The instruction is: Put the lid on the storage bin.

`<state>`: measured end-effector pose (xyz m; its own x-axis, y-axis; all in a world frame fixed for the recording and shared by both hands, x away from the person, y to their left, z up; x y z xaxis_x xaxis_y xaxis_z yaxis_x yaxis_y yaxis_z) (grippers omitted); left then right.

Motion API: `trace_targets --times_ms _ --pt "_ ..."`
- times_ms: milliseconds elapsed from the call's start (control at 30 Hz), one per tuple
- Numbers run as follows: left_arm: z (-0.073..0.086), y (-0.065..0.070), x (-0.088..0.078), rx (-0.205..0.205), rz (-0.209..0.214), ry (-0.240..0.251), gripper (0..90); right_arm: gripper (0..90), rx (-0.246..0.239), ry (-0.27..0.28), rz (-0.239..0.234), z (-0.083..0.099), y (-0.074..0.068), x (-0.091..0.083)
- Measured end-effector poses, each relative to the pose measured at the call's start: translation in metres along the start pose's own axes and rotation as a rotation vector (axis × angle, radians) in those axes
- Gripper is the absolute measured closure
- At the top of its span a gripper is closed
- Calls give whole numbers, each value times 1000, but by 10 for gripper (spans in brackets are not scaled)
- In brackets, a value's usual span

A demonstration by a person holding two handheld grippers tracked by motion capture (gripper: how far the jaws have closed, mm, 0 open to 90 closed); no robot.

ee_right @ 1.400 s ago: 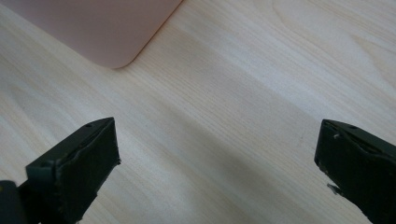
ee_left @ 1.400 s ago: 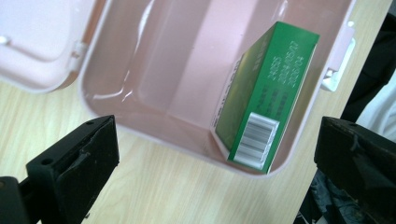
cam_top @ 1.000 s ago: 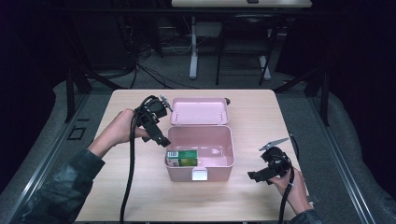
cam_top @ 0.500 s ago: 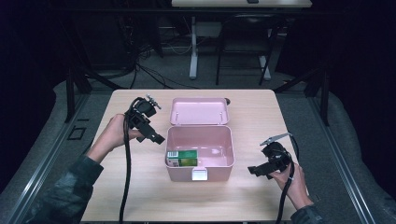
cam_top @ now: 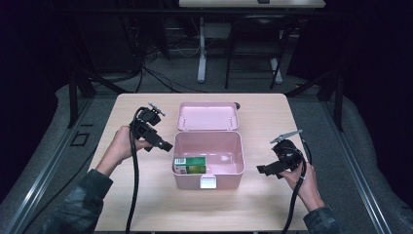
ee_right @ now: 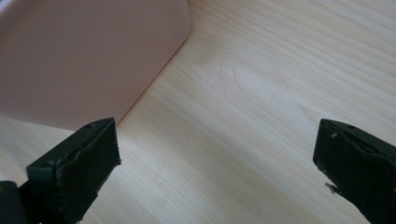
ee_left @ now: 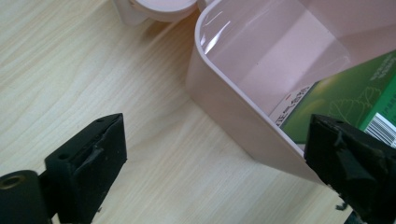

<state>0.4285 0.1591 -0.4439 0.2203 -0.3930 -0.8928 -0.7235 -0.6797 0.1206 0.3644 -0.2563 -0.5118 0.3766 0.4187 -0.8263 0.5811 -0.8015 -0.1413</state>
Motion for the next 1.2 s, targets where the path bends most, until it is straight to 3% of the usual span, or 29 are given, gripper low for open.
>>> trace_targets --times_ms 100,600,800,1033,1200 --pt "0 -1 2 -31 5 26 89 0 -4 8 3 -4 1 -1" --pt "-1 3 15 -68 32 76 193 0 -7 59 -2 -35 4 -3" --pt "0 6 24 -90 52 92 296 0 1 84 -4 -45 5 -4" --pt "2 15 29 -81 25 126 426 57 0 113 -9 -63 7 -4" --pt "2 18 36 -59 -11 113 505 145 4 142 -9 -80 5 -3"
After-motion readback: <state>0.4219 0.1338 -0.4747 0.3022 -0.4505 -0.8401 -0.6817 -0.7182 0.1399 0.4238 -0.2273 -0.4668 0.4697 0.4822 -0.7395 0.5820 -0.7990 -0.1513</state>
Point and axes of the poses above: each handheld gripper's, and its own axes: x roughly forward along the jaws, z roughly out of its underside, y roughly to its right, the point moved 2 cm from there along x, roughly forward along the jaws, and after that the axes turned 2 degrees about -z, right-handed, at the moved point
